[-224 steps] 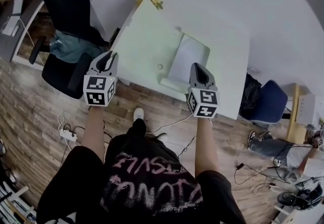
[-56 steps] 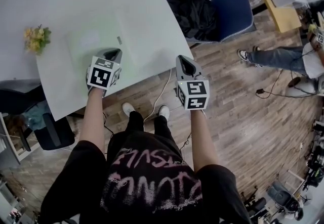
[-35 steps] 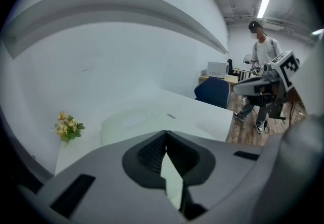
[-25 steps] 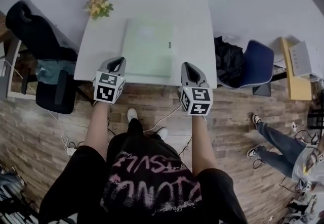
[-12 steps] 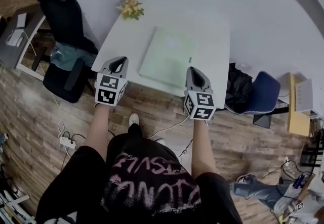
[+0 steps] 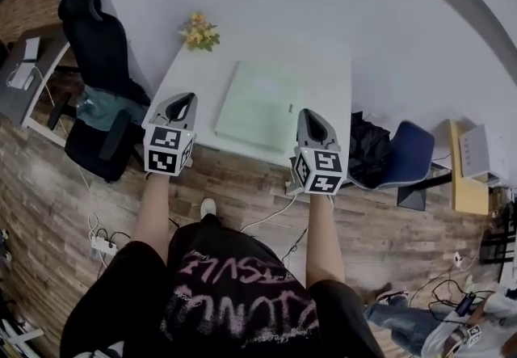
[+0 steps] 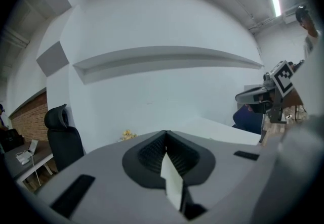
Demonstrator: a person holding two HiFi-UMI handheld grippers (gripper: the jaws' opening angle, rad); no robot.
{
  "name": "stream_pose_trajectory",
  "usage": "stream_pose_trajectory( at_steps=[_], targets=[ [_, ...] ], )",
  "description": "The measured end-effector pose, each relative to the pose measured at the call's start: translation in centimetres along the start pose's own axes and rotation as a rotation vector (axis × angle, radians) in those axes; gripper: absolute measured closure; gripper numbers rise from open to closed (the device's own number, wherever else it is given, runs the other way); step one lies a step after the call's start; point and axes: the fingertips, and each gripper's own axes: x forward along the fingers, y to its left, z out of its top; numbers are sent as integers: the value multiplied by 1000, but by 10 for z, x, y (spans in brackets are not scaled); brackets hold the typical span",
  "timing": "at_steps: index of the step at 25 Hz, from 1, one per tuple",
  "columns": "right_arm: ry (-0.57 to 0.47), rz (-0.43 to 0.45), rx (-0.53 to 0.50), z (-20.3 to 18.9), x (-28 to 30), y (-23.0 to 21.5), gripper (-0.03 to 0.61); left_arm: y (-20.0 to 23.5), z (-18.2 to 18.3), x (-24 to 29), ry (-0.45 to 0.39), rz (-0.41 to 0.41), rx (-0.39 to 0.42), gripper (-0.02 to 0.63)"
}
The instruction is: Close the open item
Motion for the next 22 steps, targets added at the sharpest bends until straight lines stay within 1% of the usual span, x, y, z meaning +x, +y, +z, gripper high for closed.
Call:
stream_pose_trajectory(
  at_steps=[5,10,17,22],
  targets=[
    [-28,-11,-7,14,-12,-9,569,-6,16,-9,-39,12,-3,611],
    [-34,-5,-16,17,-24,-10,569,-12,28,-23,-83,21,-15,611],
    [-46,-5,-15,16,-39,-13,569,-23,33,-37,-103,31,-17,611],
    [-52,-2,-15,15,-46,-13,569,-31,39,-43,-128,22,-19,611]
  ],
)
